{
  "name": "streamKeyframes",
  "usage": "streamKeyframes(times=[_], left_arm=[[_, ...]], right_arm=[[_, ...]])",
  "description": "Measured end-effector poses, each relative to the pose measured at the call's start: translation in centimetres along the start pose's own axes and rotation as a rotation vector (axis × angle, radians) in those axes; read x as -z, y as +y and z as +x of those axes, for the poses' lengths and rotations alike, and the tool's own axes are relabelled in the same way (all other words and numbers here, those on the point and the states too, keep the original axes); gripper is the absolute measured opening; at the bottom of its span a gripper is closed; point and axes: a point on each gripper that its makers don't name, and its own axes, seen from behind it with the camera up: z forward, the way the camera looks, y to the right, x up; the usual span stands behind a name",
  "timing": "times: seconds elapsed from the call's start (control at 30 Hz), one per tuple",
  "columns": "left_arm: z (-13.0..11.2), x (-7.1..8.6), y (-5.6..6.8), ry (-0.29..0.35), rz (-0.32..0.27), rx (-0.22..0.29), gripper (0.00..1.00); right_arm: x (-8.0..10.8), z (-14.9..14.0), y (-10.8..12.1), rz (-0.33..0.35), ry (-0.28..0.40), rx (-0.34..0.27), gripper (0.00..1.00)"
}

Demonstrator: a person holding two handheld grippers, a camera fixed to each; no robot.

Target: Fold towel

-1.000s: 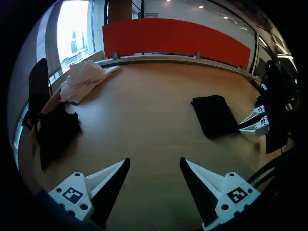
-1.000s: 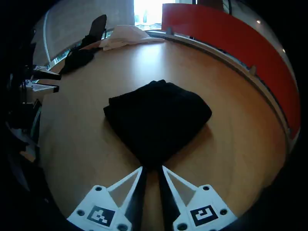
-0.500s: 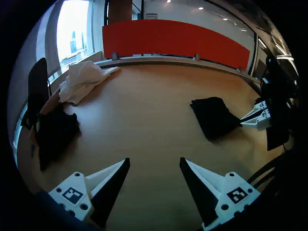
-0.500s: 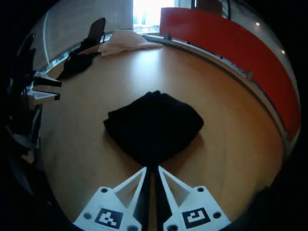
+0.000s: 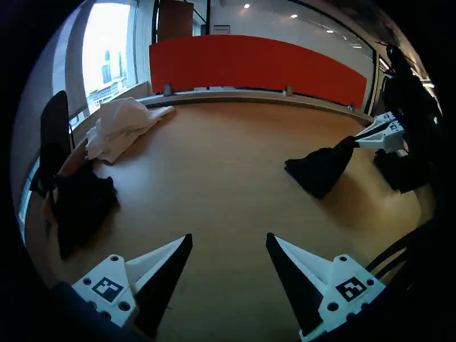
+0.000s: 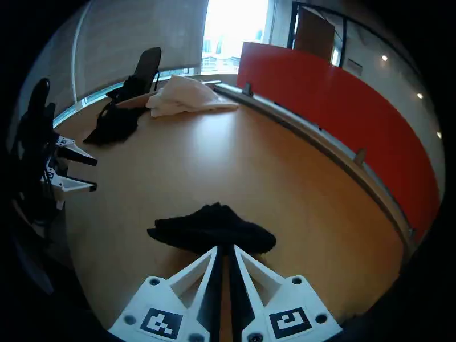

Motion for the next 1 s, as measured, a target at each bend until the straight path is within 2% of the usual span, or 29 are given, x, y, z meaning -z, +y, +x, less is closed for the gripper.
streamKeyframes(times=[0.2,0.4,0.7,1.0], left_arm=[[0.8,0.1,0.0,0.014,-0.004,-0.003,0.96],[1.2,0.0,0.1,0.02,-0.012,-0.005,0.96],[1.8,-0.4,0.7,0.026,-0.034,-0.012,0.96],[2.3,-0.9,0.9,0.032,-0.038,-0.015,0.96]], right_arm=[[1.8,4.1,1.3,-0.021,0.064,0.029,0.06],[3.4,6.6,2.6,-0.038,0.108,0.01,0.06],[5.7,6.5,4.9,-0.065,0.118,-0.035,0.06],[8.3,5.4,8.6,-0.108,0.124,-0.111,0.06]])
